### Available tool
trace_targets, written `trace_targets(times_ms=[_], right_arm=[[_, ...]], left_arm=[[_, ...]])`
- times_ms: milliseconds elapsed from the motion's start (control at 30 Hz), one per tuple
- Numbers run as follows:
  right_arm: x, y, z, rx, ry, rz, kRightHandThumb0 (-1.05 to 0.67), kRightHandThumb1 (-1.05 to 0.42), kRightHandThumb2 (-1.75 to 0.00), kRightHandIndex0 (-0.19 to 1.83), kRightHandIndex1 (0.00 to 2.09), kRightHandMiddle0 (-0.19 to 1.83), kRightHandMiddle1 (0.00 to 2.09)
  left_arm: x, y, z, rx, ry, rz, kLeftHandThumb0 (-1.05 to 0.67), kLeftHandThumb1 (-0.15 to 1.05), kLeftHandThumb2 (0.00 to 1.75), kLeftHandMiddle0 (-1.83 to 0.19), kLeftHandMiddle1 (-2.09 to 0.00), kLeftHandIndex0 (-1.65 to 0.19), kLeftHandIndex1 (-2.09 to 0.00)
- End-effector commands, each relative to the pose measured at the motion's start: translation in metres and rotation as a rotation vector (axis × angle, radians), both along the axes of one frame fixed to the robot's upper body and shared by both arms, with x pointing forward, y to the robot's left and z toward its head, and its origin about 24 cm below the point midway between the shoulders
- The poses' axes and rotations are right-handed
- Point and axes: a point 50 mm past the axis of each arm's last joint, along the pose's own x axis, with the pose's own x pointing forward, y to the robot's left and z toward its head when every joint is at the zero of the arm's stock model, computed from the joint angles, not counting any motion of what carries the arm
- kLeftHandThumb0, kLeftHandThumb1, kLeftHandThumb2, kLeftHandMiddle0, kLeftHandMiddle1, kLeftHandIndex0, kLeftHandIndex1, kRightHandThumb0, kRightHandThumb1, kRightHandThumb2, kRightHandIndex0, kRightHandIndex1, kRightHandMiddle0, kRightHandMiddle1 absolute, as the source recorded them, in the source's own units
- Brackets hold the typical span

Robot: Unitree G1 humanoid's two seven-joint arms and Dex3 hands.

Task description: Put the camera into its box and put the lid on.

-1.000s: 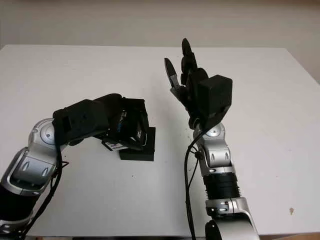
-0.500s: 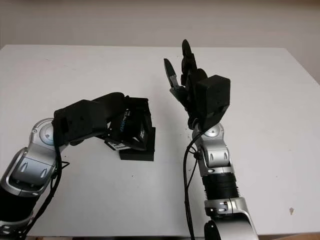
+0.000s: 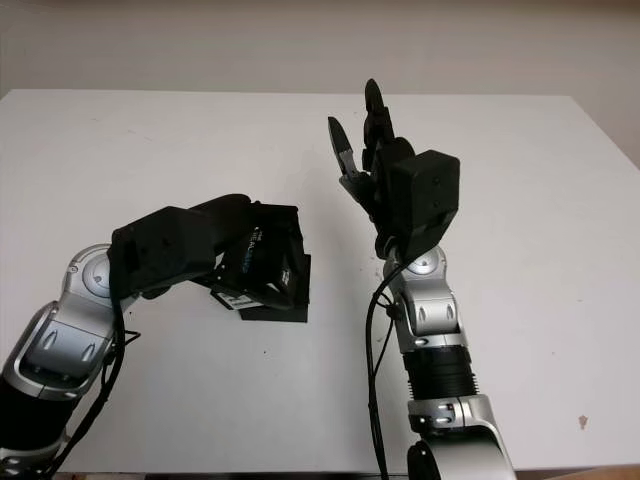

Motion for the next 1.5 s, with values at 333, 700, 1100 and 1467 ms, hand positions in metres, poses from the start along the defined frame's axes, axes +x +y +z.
trace_targets(times_ms=[333, 700, 1100, 1467], right_arm=[[0.000, 0.003, 0.004, 0.003, -0.023, 0.003, -0.79, -1.05, -0.41, -0.13, 0.05, -0.10, 0.06], [0.001, 0.006, 0.002, 0.008, -0.011, -0.002, -0.81, -1.05, -0.40, -0.13, 0.05, -0.09, 0.07], [0.002, 0.007, 0.002, 0.001, -0.003, -0.009, -0.79, -1.05, -0.40, -0.13, 0.05, -0.08, 0.07], [0.002, 0.007, 0.001, 0.008, -0.004, -0.007, -0.79, -1.05, -0.40, -0.13, 0.06, -0.08, 0.06]], left_arm=[[-0.001, -0.006, 0.001, 0.017, -0.009, -0.019, -0.07, 0.93, 0.05, -0.41, -1.58, -0.37, -1.67], [0.004, -0.020, 0.001, 0.031, -0.058, -0.073, -0.08, 0.92, 0.05, -0.40, -1.54, -0.37, -1.63], [0.004, -0.030, 0.000, 0.071, -0.056, -0.074, -0.13, 0.92, 0.05, -0.43, -1.58, -0.41, -1.58], [0.001, -0.034, -0.007, 0.045, 0.021, -0.016, -0.23, 0.94, 0.06, -0.03, -1.25, 0.09, -1.11]])
